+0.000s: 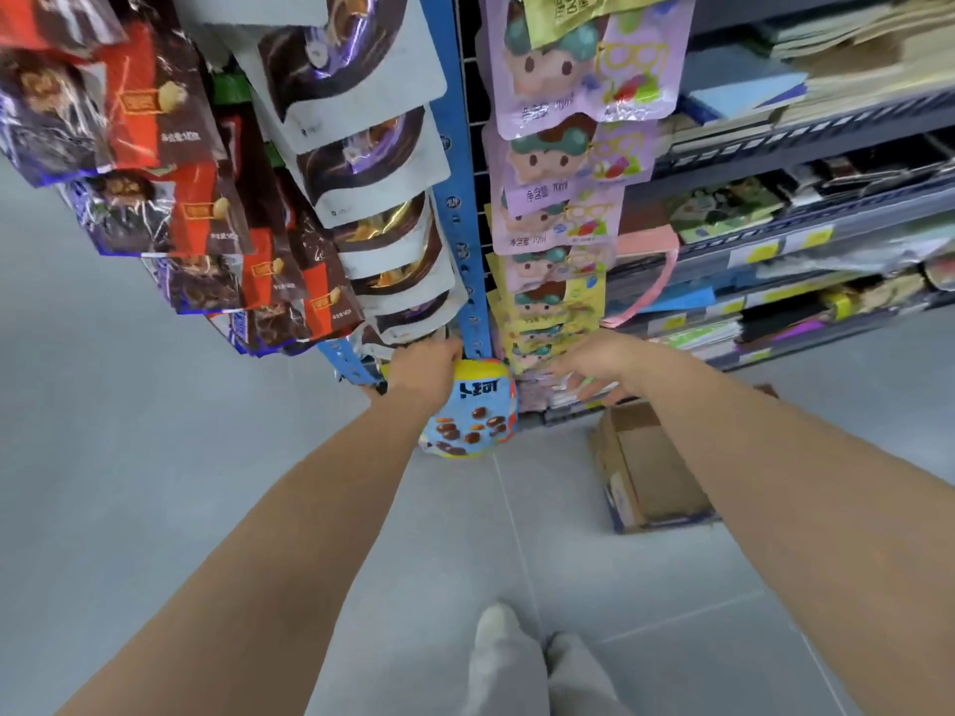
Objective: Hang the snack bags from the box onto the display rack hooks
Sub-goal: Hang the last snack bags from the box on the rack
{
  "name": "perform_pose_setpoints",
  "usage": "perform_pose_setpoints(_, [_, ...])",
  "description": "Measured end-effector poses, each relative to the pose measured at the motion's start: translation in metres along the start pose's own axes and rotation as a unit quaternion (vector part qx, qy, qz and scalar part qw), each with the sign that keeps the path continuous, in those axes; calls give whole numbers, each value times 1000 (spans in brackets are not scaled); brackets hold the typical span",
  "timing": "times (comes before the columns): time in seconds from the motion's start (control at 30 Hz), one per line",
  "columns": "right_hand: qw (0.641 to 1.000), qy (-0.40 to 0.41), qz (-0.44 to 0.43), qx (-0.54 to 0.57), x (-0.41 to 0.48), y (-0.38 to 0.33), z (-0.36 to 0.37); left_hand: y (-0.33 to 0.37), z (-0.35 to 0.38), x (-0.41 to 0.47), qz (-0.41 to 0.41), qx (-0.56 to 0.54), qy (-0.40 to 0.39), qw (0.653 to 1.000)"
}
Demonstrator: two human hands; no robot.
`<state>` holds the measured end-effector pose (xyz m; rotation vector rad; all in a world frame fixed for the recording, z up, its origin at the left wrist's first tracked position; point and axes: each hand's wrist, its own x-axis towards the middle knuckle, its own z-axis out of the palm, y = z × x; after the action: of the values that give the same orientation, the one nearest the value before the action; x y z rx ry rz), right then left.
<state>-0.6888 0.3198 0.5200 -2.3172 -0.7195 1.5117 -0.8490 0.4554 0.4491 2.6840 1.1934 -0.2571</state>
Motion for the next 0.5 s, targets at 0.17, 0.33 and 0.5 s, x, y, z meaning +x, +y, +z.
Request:
perform_pose_setpoints(0.17, [999,-11,-21,47,56,-5,19,-4,48,43,62,90,-2,994])
perform_pose_setpoints(0.33, [995,-42,-9,89,101,4,34,4,82,77,-18,-19,-19,999])
perform_pose_setpoints(0.5, [996,-30,-15,78,137,29,51,10,105,107,-111,-141,124,976])
